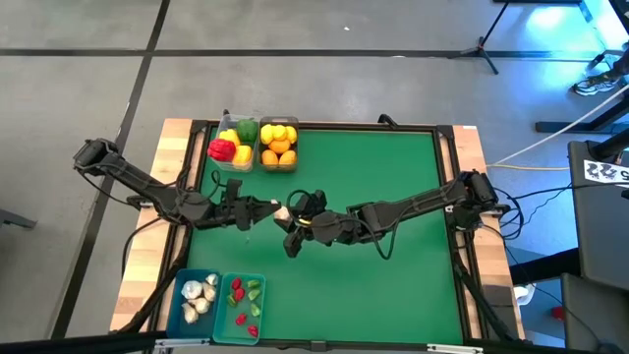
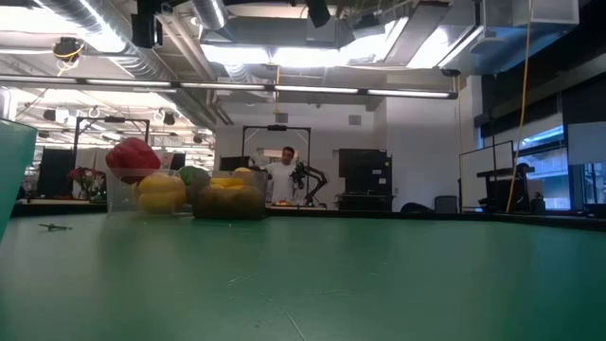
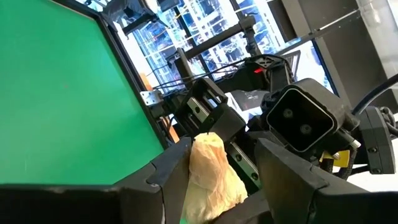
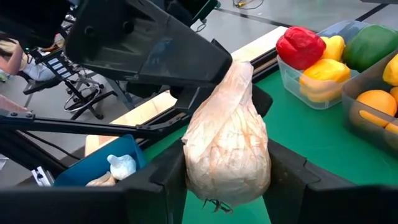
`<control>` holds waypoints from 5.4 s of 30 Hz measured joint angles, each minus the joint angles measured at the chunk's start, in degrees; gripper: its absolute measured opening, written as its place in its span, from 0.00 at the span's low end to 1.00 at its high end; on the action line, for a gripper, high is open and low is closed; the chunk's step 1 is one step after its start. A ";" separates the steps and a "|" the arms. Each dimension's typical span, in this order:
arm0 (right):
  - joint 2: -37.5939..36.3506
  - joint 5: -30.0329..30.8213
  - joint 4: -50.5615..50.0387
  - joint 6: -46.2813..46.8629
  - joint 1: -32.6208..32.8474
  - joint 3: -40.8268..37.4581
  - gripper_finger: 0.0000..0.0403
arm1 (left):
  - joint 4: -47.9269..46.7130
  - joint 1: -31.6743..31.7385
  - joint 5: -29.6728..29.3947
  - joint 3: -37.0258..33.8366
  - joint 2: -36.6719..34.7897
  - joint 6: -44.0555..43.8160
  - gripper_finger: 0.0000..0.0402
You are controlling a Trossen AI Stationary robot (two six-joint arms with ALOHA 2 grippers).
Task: Sort produce into baskets
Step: Put the white garlic into the blue bin, then return to Home Position
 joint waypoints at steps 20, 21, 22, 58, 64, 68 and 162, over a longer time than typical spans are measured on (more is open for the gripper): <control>0.00 -0.06 0.08 -0.22 0.06 0.00 0.40 | -0.67 0.03 -0.40 0.00 0.04 -0.21 0.10; 0.00 -0.67 0.00 -0.59 0.06 0.00 0.40 | -0.68 0.01 -0.43 0.00 0.04 -0.34 0.10; 0.00 -1.51 -0.12 -1.32 0.06 0.00 0.40 | -0.69 0.00 -0.47 0.00 0.04 -0.42 0.11; 0.41 -24.49 -20.53 6.11 14.45 -0.04 0.75 | -19.82 -22.21 47.39 0.04 -0.52 4.65 0.12; 1.59 -22.24 -21.85 8.38 15.21 -0.09 0.75 | -35.67 -30.76 44.07 0.02 -0.50 -3.15 0.12; 3.27 -22.08 -21.31 8.93 15.12 -0.09 0.75 | -38.65 -34.45 41.69 0.02 -0.52 -6.26 0.11; -89.71 -5.38 -4.09 -19.79 8.39 -57.23 0.75 | -27.94 -22.23 35.70 1.64 -57.59 58.31 0.57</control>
